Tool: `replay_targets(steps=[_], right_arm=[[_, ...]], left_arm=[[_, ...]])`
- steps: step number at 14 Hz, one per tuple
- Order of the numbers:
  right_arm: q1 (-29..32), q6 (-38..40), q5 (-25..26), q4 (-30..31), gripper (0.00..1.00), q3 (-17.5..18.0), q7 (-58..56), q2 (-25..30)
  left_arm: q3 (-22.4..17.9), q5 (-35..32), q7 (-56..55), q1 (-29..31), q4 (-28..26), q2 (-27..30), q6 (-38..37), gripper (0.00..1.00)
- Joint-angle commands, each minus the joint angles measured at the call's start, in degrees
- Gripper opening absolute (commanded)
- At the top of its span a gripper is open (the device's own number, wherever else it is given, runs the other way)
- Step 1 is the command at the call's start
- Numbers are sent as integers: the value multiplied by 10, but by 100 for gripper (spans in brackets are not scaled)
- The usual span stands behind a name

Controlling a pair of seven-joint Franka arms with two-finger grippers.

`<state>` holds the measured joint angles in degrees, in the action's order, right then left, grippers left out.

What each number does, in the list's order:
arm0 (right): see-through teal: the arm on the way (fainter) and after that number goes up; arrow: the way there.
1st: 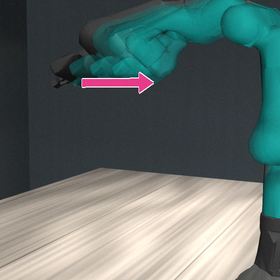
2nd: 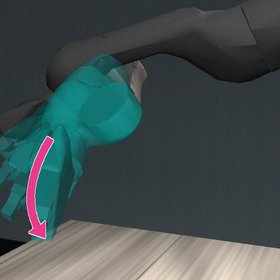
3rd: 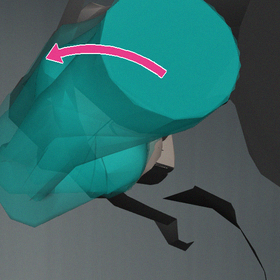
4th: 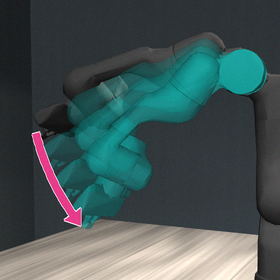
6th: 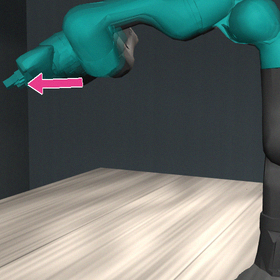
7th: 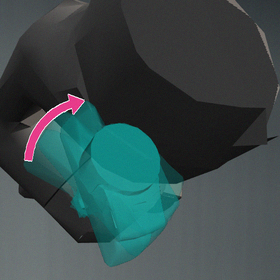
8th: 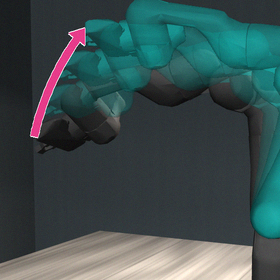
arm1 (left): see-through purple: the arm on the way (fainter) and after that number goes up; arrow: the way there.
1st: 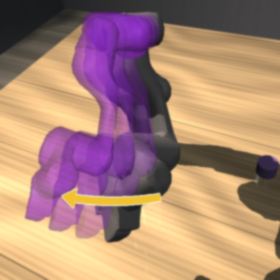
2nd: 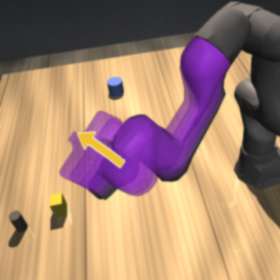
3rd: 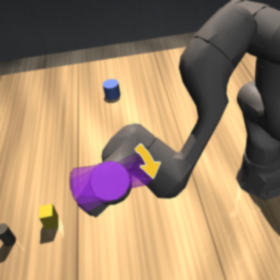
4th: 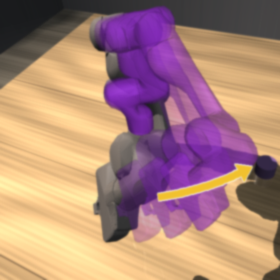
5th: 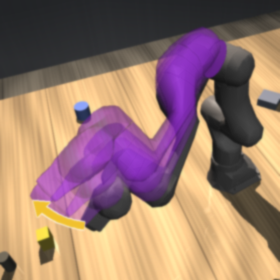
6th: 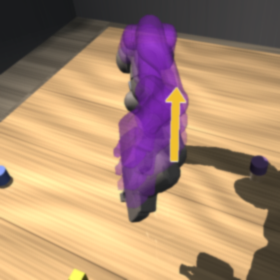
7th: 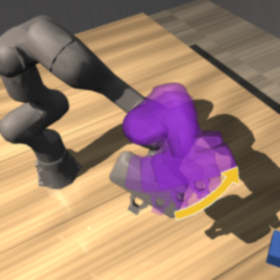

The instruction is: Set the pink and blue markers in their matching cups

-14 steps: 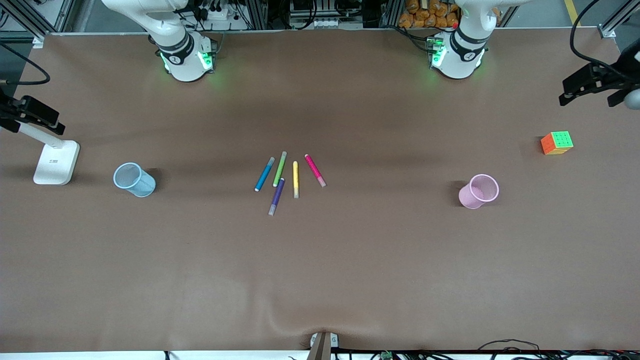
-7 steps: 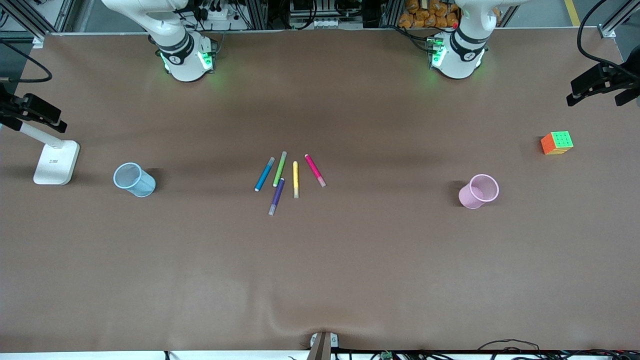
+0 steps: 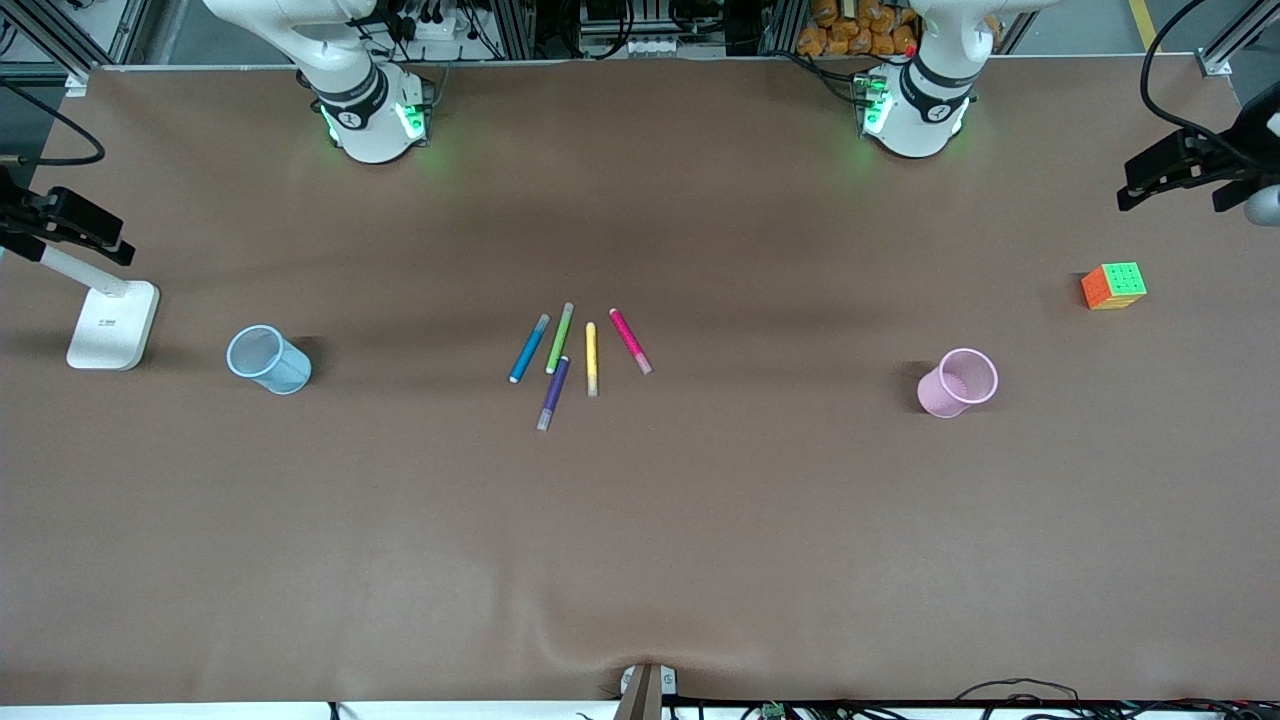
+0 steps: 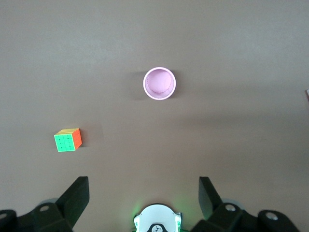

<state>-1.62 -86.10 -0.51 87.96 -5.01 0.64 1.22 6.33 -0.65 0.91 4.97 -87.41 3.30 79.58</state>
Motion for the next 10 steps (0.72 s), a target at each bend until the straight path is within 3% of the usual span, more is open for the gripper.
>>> replay_targets(steps=[1, 10], right_arm=[[7, -2, -3, 13, 100, 3, -1, 14], [7, -2, -3, 13, 100, 4, 0, 14]], left_arm=[[1, -1, -4, 3, 1, 0, -13, 100], [14, 2, 1, 0, -18, -17, -11, 100]])
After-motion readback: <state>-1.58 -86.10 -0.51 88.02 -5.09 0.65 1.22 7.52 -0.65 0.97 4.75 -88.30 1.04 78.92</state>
